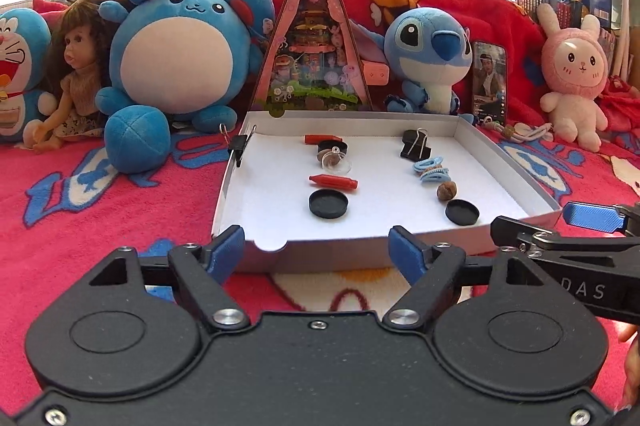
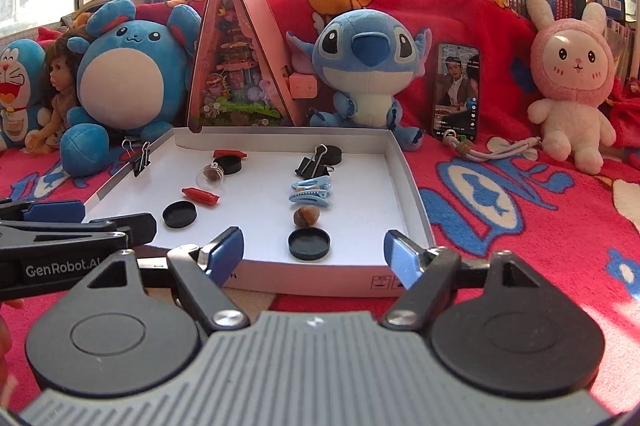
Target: Organize rigid objects
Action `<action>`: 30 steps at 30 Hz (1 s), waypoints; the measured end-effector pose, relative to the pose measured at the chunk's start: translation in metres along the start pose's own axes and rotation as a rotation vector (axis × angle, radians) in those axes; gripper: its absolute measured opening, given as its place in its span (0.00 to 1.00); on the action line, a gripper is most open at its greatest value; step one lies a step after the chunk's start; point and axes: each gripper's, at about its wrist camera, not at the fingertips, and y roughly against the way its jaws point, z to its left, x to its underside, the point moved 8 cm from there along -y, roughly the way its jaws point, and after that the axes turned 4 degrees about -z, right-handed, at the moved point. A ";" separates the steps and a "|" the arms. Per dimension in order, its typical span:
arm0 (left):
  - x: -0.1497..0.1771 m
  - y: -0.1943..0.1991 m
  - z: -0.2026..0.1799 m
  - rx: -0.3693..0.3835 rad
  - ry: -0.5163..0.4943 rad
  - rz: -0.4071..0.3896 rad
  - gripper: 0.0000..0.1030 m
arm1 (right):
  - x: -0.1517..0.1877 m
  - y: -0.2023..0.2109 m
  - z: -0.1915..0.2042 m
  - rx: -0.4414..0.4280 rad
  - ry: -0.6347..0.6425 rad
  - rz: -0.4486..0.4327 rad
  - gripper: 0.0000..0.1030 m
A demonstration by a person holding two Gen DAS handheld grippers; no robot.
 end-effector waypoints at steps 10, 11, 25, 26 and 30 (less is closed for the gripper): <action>0.041 -0.014 0.009 -0.036 -0.001 0.064 0.86 | 0.052 -0.002 -0.010 0.046 -0.037 0.110 0.97; 0.041 -0.015 0.008 -0.042 -0.005 0.065 0.87 | 0.051 -0.003 -0.010 0.047 -0.039 0.103 1.00; 0.043 -0.022 0.013 -0.067 0.007 0.098 1.00 | 0.057 -0.009 -0.007 0.058 -0.021 0.141 1.00; 0.042 -0.022 0.013 -0.067 0.007 0.098 1.00 | 0.057 -0.009 -0.007 0.058 -0.020 0.141 1.00; 0.043 -0.022 0.013 -0.068 0.006 0.098 1.00 | 0.057 -0.009 -0.007 0.058 -0.020 0.141 1.00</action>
